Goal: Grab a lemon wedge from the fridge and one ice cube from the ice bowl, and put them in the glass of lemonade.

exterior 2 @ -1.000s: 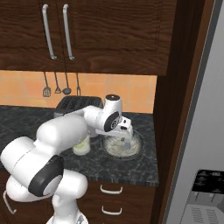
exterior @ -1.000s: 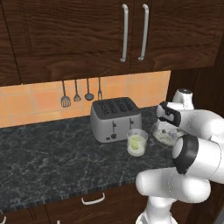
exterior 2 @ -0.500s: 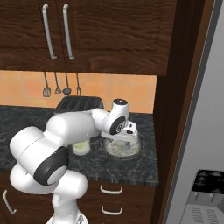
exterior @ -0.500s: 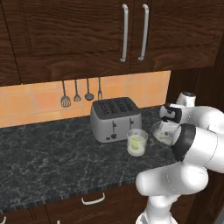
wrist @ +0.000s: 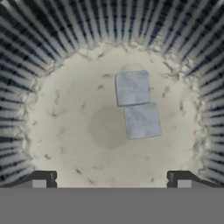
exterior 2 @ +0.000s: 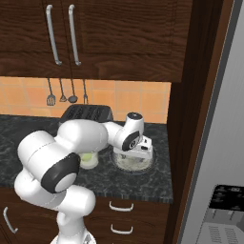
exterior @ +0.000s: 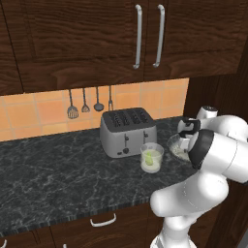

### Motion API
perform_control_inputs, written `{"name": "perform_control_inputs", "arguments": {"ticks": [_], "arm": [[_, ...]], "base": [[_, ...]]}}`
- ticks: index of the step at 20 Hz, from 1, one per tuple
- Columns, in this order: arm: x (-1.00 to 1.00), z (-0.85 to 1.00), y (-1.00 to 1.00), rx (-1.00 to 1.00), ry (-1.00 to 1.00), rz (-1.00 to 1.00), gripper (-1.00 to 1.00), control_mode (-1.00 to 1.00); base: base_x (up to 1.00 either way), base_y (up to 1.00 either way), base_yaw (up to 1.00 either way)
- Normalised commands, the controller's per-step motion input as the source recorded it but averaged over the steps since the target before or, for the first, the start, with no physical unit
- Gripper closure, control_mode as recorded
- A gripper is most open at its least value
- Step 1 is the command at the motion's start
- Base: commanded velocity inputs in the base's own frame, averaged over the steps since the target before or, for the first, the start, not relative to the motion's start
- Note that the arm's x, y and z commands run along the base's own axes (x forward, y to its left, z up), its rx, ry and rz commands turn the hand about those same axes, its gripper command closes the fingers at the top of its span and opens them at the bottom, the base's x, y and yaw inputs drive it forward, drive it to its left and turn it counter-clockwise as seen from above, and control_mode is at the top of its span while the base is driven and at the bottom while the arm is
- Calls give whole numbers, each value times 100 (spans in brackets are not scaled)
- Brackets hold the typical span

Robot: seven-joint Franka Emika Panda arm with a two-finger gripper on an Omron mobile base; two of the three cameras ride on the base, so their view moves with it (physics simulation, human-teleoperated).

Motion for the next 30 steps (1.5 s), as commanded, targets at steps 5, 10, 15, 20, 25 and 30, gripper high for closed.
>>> {"name": "perform_control_inputs", "arguments": {"ticks": [5,10,15,20,25,30], "arm": [[13,-14,0,0,-2,0,-100,-100],[1,-23,0,0,0,0,-100,-100],[-3,2,5,0,-4,2,-100,-100],[0,20,-13,0,-3,3,-100,-100],[16,3,-29,0,0,0,-100,-100],[18,-2,-1,0,0,0,-100,-100]], "base": [[0,0,0],[0,0,0],[0,0,0],[0,0,0],[0,0,0],[0,0,0]]}}
